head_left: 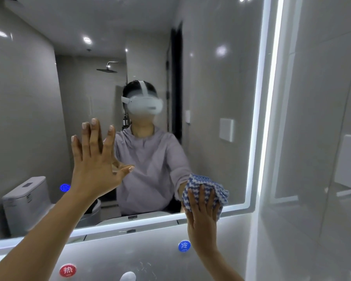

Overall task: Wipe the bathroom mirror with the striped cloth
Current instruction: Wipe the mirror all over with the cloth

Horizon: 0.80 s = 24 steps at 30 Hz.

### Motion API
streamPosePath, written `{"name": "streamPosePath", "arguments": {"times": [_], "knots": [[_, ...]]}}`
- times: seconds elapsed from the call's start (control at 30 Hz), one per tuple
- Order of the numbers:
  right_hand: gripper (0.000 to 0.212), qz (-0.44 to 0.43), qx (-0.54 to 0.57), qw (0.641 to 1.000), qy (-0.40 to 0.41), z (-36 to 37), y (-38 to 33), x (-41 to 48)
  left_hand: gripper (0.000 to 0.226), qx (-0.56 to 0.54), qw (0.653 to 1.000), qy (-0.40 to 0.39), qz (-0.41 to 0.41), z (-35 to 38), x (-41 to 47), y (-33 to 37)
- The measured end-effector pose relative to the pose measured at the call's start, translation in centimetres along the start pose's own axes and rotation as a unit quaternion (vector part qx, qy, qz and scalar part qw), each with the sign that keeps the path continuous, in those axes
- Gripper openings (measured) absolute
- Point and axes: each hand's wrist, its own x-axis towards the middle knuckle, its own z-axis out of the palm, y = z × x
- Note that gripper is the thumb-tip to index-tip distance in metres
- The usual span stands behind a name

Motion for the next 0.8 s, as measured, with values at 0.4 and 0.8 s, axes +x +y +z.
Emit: {"name": "streamPosePath", "arguments": {"times": [0.4, 0.8], "knots": [[0.041, 0.148, 0.294, 0.943, -0.047, -4.1, -2.2, 1.1, 0.109, -0.002, 1.0, -0.023, 0.009, -0.1, 0.1, -0.1], [0.045, 0.51, 0.82, 0.224, -0.133, -14.5, -4.3, 1.9, 0.116, 0.006, 0.997, -0.069, -0.023, -1.3, 0.2, 1.1]]}}
